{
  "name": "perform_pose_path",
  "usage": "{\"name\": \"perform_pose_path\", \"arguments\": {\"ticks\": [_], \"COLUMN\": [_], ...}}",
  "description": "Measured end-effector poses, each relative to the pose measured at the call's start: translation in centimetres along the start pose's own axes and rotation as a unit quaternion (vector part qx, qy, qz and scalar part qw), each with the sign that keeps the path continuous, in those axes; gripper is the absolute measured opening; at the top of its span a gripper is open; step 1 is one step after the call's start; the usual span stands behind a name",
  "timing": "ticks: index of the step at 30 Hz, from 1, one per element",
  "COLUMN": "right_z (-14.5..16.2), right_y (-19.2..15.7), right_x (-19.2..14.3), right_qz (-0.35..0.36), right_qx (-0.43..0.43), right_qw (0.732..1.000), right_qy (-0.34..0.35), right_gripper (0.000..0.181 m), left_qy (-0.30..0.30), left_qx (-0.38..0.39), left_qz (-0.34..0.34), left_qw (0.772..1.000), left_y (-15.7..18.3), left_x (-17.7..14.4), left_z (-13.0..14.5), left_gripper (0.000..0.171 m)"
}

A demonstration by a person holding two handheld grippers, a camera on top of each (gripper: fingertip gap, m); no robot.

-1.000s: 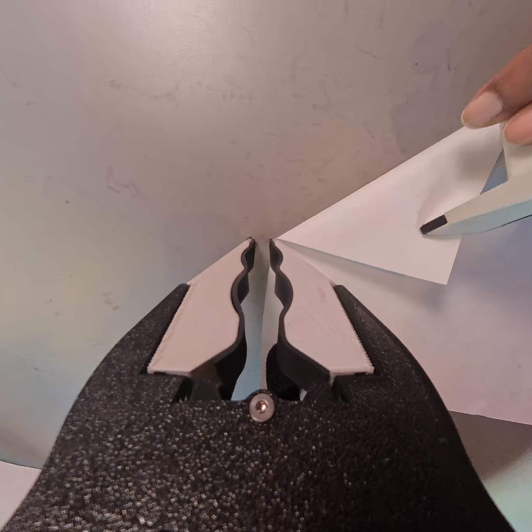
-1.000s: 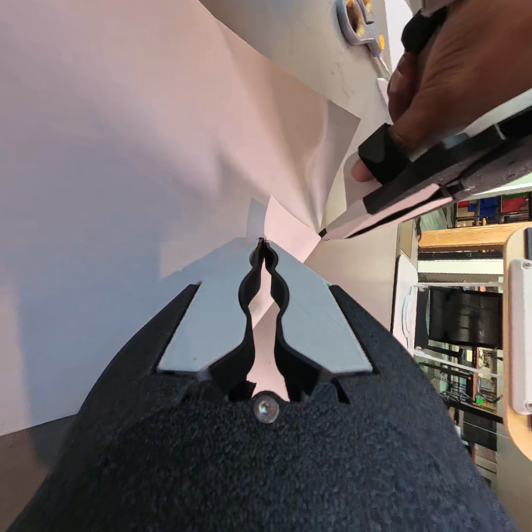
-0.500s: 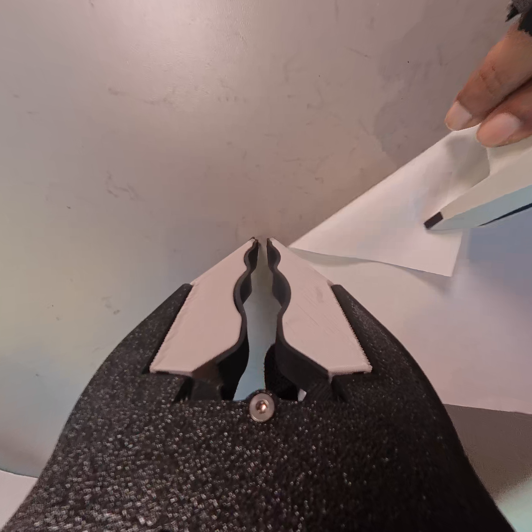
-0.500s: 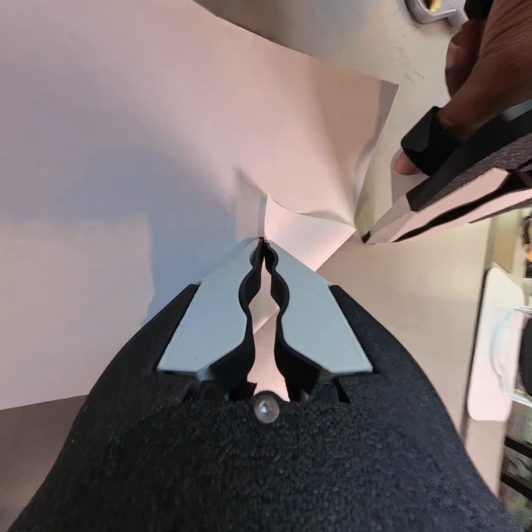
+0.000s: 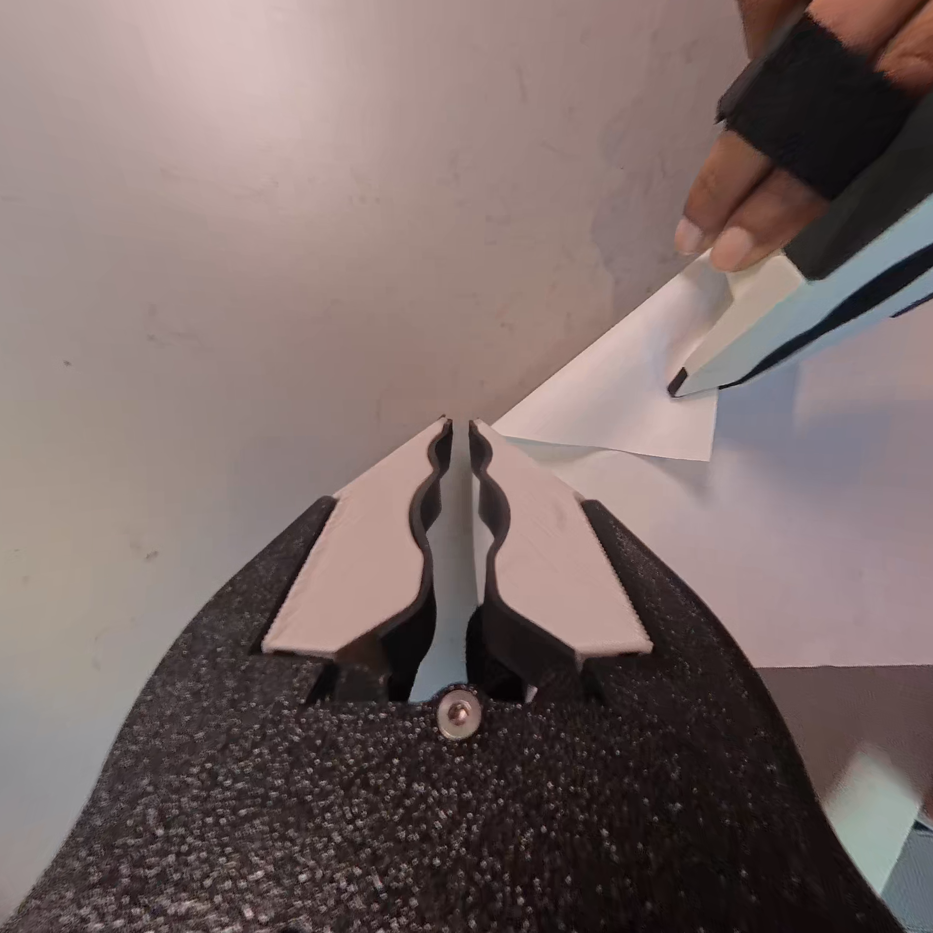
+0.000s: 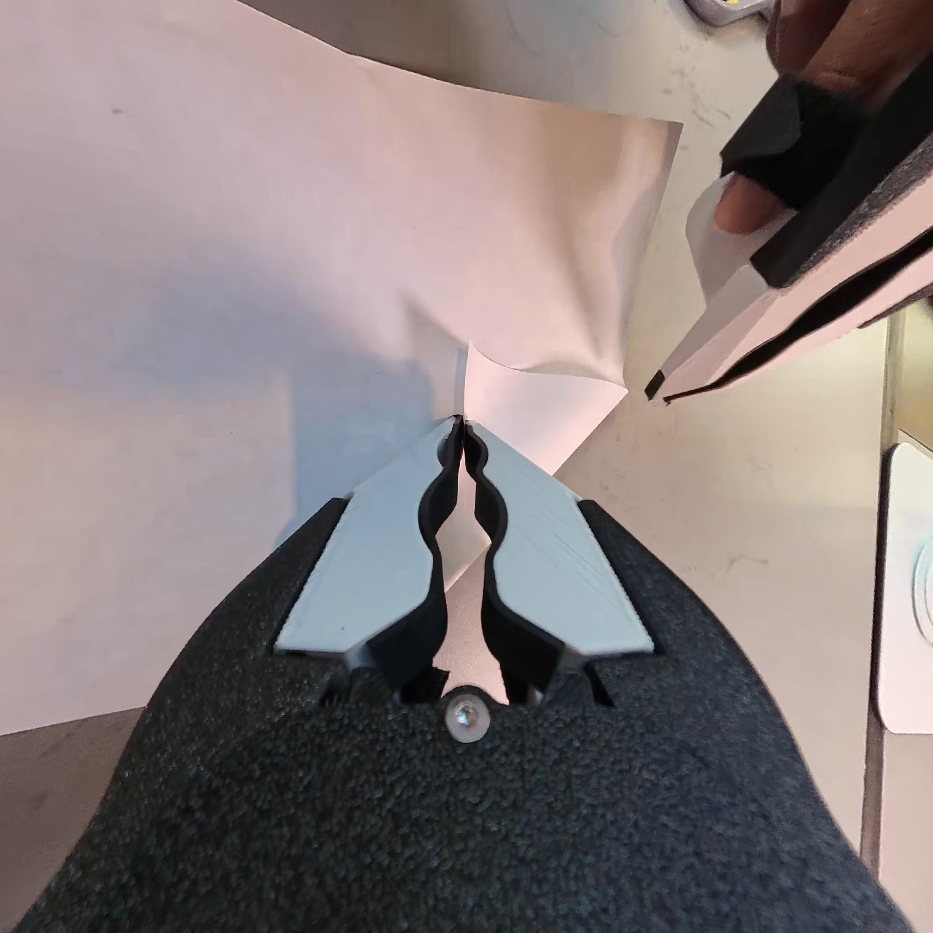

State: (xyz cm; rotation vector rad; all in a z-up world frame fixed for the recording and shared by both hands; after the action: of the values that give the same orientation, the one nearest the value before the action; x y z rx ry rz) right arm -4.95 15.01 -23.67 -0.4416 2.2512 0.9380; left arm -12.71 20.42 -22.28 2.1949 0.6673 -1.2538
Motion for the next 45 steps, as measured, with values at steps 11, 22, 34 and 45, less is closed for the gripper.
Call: {"name": "perform_pose_path", "arguments": {"ticks": [11, 22, 34, 45], "right_z": [0.0, 0.8, 1.5, 1.5], "right_y": [0.0, 0.2, 0.5, 0.5], "right_x": [0.0, -0.6, -0.8, -0.8], "right_qz": [0.001, -0.009, -0.011, -0.008], "right_qx": [-0.007, -0.014, 0.02, 0.027], "right_qw": [1.0, 1.0, 0.999, 0.999], "right_qy": [0.0, -0.018, -0.026, -0.02], "right_gripper": [0.0, 0.0, 0.0, 0.0], "left_qy": [-0.046, -0.048, -0.023, 0.063], "left_qx": [0.023, 0.041, 0.059, -0.02], "left_qz": [-0.022, -0.051, -0.071, -0.007], "left_qw": [0.998, 0.997, 0.995, 0.998], "left_y": [0.4, 0.4, 0.4, 0.7], "left_x": [0.9, 0.9, 0.9, -0.1], "left_z": [1.9, 1.9, 1.9, 0.8], "left_gripper": [0.0, 0.0, 0.0, 0.0]}}
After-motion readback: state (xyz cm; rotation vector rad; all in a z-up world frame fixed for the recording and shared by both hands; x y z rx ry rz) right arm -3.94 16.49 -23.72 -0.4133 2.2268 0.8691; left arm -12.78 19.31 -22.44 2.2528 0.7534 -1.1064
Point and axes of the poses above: each gripper's, where its closed fingertips meet, x out along the fingers, z out of its underside, y = z × x across the jaws, the point moved 1 cm from there along -x, back along the fingers, and after that the axes turned 6 degrees about z, right-handed, at the moved point
